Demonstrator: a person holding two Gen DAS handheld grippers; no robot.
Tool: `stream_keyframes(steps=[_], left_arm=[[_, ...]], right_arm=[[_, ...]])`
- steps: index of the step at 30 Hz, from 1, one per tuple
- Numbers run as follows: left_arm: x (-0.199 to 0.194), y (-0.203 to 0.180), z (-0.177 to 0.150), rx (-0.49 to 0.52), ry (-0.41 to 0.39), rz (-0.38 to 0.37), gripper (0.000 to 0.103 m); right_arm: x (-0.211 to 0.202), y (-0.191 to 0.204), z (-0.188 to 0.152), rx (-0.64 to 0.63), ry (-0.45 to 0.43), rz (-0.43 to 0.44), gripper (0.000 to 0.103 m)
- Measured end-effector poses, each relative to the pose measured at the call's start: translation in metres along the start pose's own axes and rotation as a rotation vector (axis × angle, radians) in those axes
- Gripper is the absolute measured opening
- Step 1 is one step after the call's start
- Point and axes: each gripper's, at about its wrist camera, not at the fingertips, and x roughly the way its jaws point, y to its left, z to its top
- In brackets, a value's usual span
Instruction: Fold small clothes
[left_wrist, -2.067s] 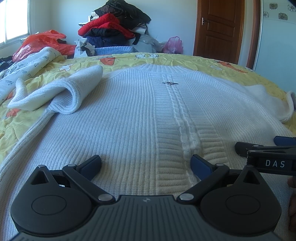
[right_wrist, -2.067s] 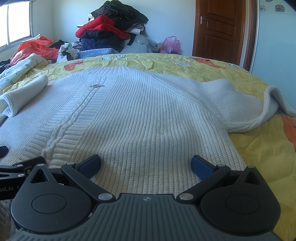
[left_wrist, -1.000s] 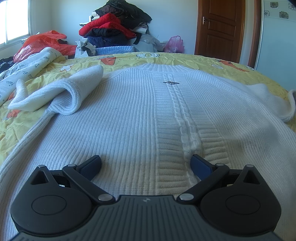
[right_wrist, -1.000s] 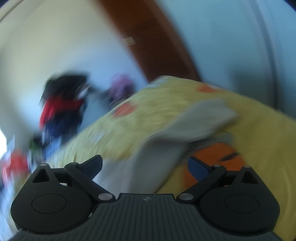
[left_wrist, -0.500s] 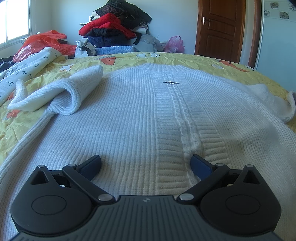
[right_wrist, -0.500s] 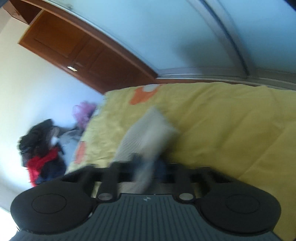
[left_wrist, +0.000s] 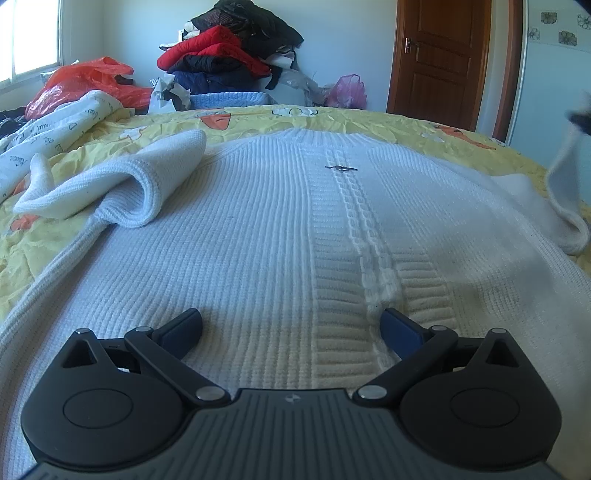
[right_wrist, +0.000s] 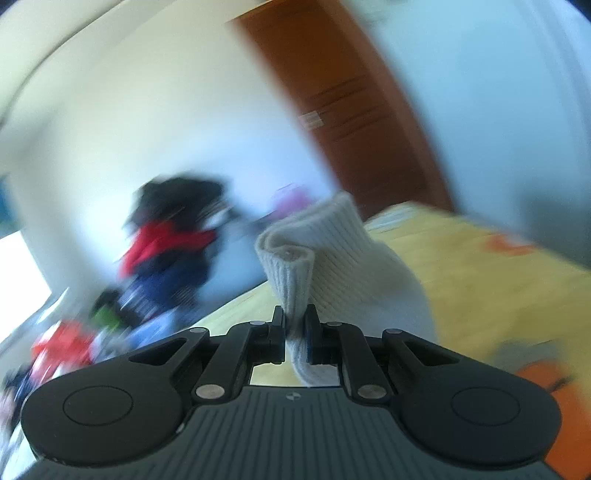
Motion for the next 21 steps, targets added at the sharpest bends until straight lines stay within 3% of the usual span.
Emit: stream_keyframes(steps=[5,8,11,12,15,21], left_arm=[[0.0,0.0,0.0,-0.001,0.0,0.0,0.103],[0.0,-0.001,0.0,-0.002,-0.001,-0.002,0.103],[-0.001,0.001,-0.001,-0.004,-0.002,-0.006,0.103],[-0.001,0.001,-0.001,-0.005,-0.002,-0.006,0.103],[0.0,0.0,-0.001,-0.002,-0.001,-0.004,0.103],[0.001,0.001,0.016,-0.015,0.054,-0.026,0.103]], right_arm=[[0.046,0.09,-0.063,-0.118,0.217,0.171,0.014],[0.066,0.127,-0.113,-0.226,0.325,0.173,0.015],[0.073,0.129,-0.141,-0.246,0.408,0.131,0.031],[0.063,0.124,-0.147,-0.217,0.417,0.133,0.041],[0.027,0.107,-0.146,-0.144,0.363,0.15,0.047],[-0.019,0.068,-0.162,-0.157,0.341,0.107,0.05]])
